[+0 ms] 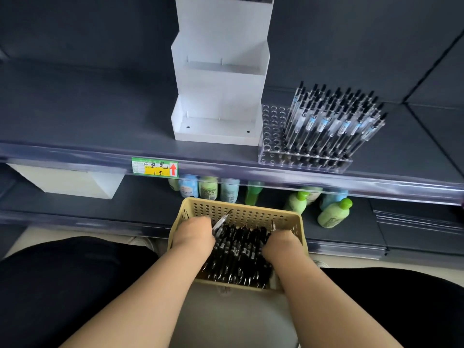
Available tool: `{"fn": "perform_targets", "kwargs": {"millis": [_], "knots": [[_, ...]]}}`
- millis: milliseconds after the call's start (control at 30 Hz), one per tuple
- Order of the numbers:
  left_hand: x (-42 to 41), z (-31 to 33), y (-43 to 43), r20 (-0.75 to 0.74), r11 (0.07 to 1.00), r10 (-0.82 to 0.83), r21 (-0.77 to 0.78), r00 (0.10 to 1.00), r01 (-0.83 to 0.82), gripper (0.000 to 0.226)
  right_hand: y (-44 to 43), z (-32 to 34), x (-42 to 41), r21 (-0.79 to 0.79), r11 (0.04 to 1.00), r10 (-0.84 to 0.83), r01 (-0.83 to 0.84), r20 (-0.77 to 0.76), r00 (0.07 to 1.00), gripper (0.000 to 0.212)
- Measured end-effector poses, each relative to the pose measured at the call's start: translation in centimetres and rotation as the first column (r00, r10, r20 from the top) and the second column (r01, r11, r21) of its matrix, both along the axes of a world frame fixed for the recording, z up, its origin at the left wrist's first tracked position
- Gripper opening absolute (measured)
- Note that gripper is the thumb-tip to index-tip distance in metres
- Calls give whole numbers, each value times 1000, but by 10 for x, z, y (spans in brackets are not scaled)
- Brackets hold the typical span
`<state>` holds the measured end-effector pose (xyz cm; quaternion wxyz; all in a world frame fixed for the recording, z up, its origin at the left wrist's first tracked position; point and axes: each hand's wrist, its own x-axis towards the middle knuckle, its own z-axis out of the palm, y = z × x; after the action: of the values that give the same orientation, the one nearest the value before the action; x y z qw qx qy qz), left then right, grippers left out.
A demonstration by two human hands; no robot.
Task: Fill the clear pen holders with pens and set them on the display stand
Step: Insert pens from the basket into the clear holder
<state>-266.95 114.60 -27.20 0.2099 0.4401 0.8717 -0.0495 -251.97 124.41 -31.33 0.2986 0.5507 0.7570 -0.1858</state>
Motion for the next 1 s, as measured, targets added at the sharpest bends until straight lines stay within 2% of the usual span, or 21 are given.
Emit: {"fn": "perform_targets", "kwargs": {"millis": [67,200,300,400,500,600,700,733,833,900,1000], "knots": [[3,10,-2,71,994,27,99,997,-34,21,-1,16,2,48,996,-74,79,-100,992,33],[13,33,-5,198,962,2,269,980,-56,22,-7,54,5,139,990,50,-19,-224,973,23],[18,47,-5,302,922,10,366,953,-125,20,-15,82,8,185,983,71,0,-379,923,22],[22,62,-3,381,869,2,456,924,-190,22,-21,109,10,142,984,-1,109,-605,796,21],[24,78,4,404,815,-36,541,914,-207,23,-23,139,8,144,971,-17,193,-757,653,19],[25,99,14,450,727,-77,636,890,-259,16,-19,176,8,192,951,38,242,-850,526,24],[19,123,26,460,646,-111,707,881,-287,13,-5,214,7,240,925,125,293,-923,363,11],[16,130,31,468,622,-120,723,875,-301,12,1,225,6,265,915,160,305,-931,328,17],[5,148,52,467,574,-141,757,873,-312,13,24,252,-1,351,874,259,336,-922,289,24],[-1,158,70,444,553,-160,780,882,-293,14,42,265,-9,363,854,276,372,-923,267,17],[-5,170,94,415,527,-192,808,889,-264,15,65,276,-21,302,854,247,423,-952,181,6]]}}
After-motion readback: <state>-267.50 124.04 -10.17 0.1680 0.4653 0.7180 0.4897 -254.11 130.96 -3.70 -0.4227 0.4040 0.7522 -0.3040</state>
